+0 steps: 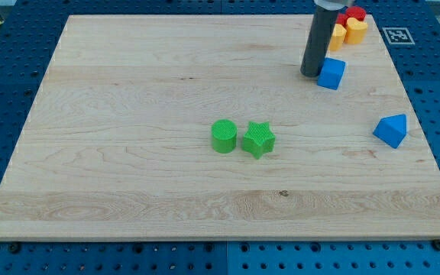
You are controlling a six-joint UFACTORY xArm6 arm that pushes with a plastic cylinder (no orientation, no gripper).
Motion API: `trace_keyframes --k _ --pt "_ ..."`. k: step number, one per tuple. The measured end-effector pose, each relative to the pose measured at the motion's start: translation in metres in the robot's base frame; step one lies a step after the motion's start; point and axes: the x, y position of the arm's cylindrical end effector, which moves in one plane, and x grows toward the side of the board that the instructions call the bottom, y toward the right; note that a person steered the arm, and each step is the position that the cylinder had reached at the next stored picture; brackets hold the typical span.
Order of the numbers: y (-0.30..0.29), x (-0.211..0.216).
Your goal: Place the blue cube to the top left of the blue triangle
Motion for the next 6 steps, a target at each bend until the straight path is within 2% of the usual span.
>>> trace_keyframes --k 3,6 --pt "0.029 -0.010" --pt "0.039 0.045"
